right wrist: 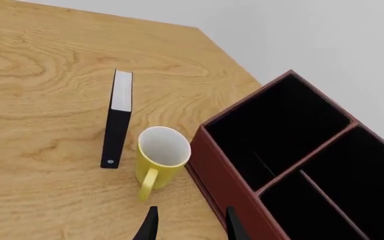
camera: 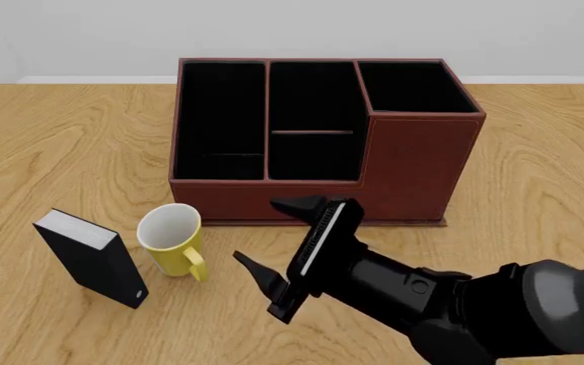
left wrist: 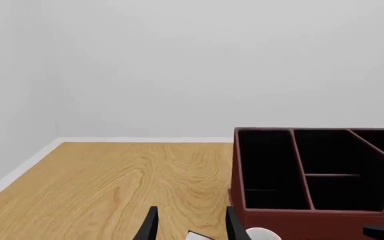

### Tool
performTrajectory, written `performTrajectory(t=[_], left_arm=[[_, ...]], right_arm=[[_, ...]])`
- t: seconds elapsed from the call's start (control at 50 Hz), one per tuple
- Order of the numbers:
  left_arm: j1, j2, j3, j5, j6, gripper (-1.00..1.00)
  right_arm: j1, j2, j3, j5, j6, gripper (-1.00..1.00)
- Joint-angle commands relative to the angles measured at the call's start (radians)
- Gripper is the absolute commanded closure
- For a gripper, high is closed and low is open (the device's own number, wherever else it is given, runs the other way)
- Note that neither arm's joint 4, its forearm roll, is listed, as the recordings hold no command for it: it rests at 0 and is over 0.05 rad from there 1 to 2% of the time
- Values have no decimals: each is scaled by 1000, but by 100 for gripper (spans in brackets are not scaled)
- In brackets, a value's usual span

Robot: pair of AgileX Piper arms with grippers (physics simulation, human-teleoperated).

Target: Pick up the yellow and white mug and place it to the right of the caddy.

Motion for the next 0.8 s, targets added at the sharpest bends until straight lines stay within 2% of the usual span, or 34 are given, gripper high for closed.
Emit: performTrajectory(t=[0.02,0.46,0.8], left_arm=[[-6,0,12,-9,-3,-100],[0,0,26,-22,-11,-100],[-5,0,30,-19,-6,-100]], right_arm=[[4,42,-31,-1,1,-100],[22,123,-91,-3,-4,-100],[31,136,-141,41,32,-100]])
